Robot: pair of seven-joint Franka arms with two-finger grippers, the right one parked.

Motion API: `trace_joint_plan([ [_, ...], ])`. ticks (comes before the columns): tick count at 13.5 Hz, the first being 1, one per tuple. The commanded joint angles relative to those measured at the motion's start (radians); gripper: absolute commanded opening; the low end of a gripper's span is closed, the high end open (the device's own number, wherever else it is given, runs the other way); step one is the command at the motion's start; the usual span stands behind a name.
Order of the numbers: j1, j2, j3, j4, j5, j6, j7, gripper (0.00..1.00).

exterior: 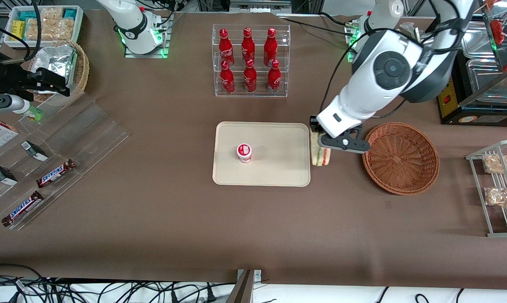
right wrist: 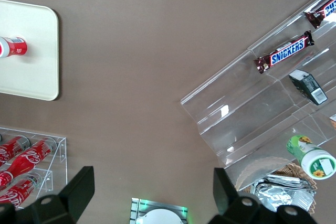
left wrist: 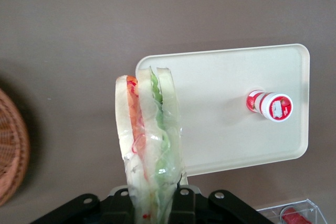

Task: Place sandwich from basket to tray
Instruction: 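Lower the sandwich onto the tray beside the red cup and open the left gripper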

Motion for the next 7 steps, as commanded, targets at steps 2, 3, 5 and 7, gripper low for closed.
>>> trace_joint_plan([
  [2, -0.065, 0.047, -0.002, -0.094, 0.103, 0.151, -0.136, 0.00],
  [3, -0.085, 0.070, -0.002, -0.107, 0.134, 0.179, -0.165, 0.00],
  [5, -0.111, 0.123, -0.002, -0.109, 0.195, 0.220, -0.216, 0.00],
  [7, -0.139, 0.178, -0.002, -0.109, 0.250, 0.272, -0.273, 0.00],
])
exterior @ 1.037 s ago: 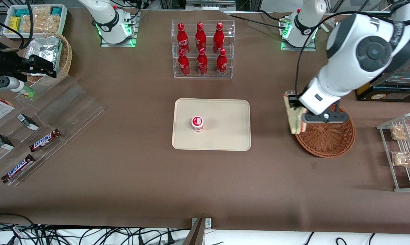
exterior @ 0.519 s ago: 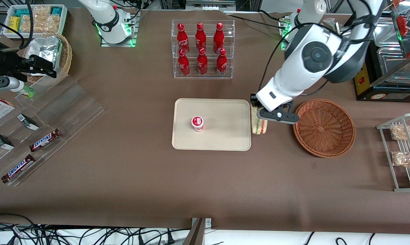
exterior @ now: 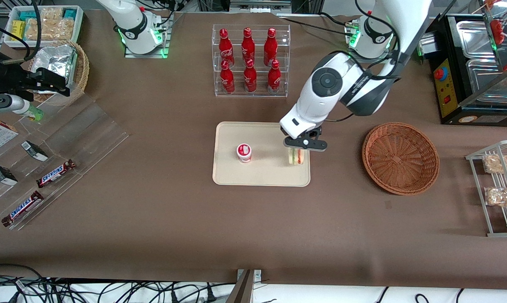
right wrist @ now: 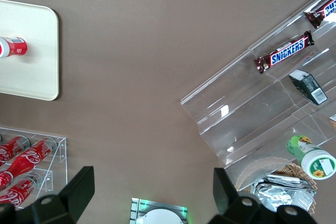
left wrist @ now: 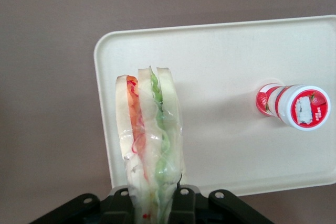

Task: Place sandwich from basket to tray
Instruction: 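Lower the sandwich onto the tray beside the red cup and open the left gripper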

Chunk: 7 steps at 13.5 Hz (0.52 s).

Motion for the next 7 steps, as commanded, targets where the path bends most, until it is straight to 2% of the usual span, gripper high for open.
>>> trace_joint_plan([
  [1, -0.031, 0.071, -0.001, 0.009, 0.107, 0.054, -0.090, 0.00],
  [4, -0.049, 0.136, -0.001, 0.009, 0.215, 0.083, -0.166, 0.00],
  [7, -0.054, 0.180, -0.001, 0.009, 0.273, 0.103, -0.183, 0.00],
])
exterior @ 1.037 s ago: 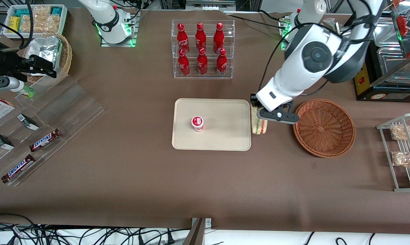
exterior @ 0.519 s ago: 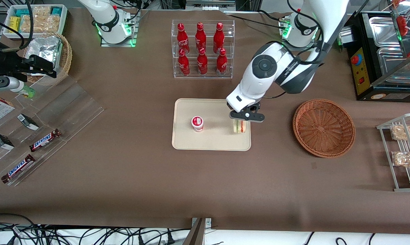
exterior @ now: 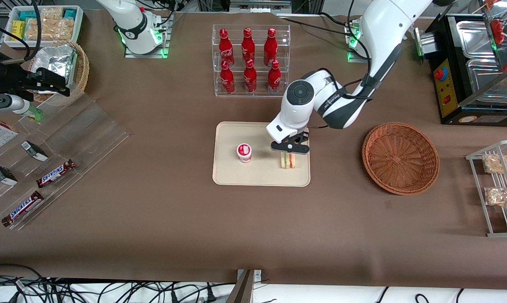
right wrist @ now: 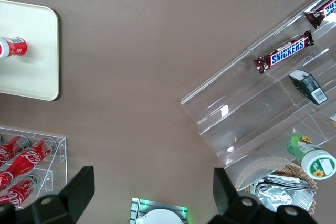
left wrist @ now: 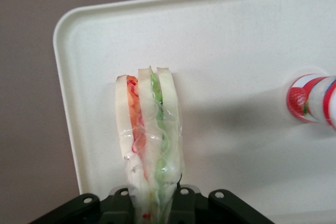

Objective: Place sandwich from basket to tray

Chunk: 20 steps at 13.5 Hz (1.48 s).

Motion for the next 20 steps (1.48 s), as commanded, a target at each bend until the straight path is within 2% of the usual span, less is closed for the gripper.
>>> trace_joint_plan([
  [1, -0.006, 0.028, -0.001, 0.010, 0.059, 0.014, -0.037, 0.00],
  [2, -0.006, 0.028, -0.001, 0.012, 0.061, 0.014, -0.039, 0.00],
  [3, -0.006, 0.026, -0.001, 0.012, 0.061, 0.013, -0.052, 0.28],
  [4, -0.006, 0.023, -0.001, 0.013, 0.061, 0.008, -0.090, 0.88],
  [5, -0.008, 0.016, -0.001, 0.018, 0.061, 0.002, -0.104, 1.00],
  [10, 0.026, -0.122, -0.004, 0.082, 0.030, -0.127, -0.112, 1.00],
  [14, 0.076, -0.239, -0.004, 0.156, -0.035, -0.248, -0.170, 1.00],
  [15, 0.101, -0.271, -0.004, 0.170, -0.074, -0.266, -0.169, 1.00],
  [18, 0.136, -0.358, -0.004, 0.220, -0.120, -0.430, -0.165, 1.00],
  [20, 0.196, -0.407, -0.005, 0.233, -0.166, -0.480, -0.154, 1.00],
])
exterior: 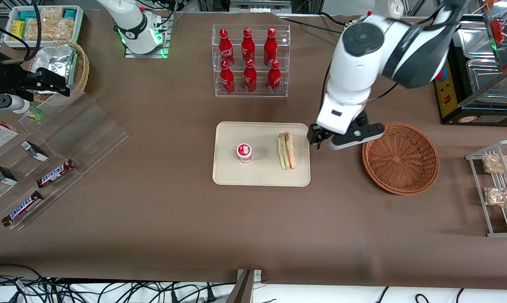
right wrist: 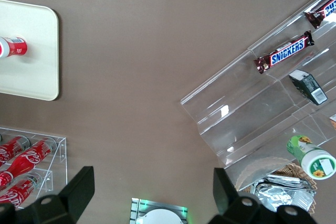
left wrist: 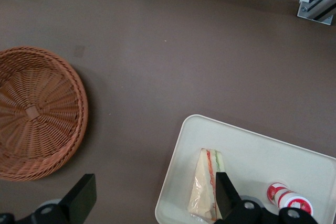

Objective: Place sandwich from basket to tray

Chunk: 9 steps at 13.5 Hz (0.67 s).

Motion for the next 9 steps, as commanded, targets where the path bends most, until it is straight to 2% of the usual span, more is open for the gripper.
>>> trace_joint_plan([
  [1, 0.068, -0.068, -0.007, 0.005, -0.059, -0.051, 0.006, 1.00],
  [6, 0.225, -0.111, 0.002, 0.023, -0.179, -0.127, 0.282, 1.00],
  [7, 0.227, -0.117, 0.042, 0.029, -0.206, -0.158, 0.357, 1.00],
  [9, 0.173, -0.152, 0.187, 0.028, -0.272, -0.192, 0.515, 1.00],
])
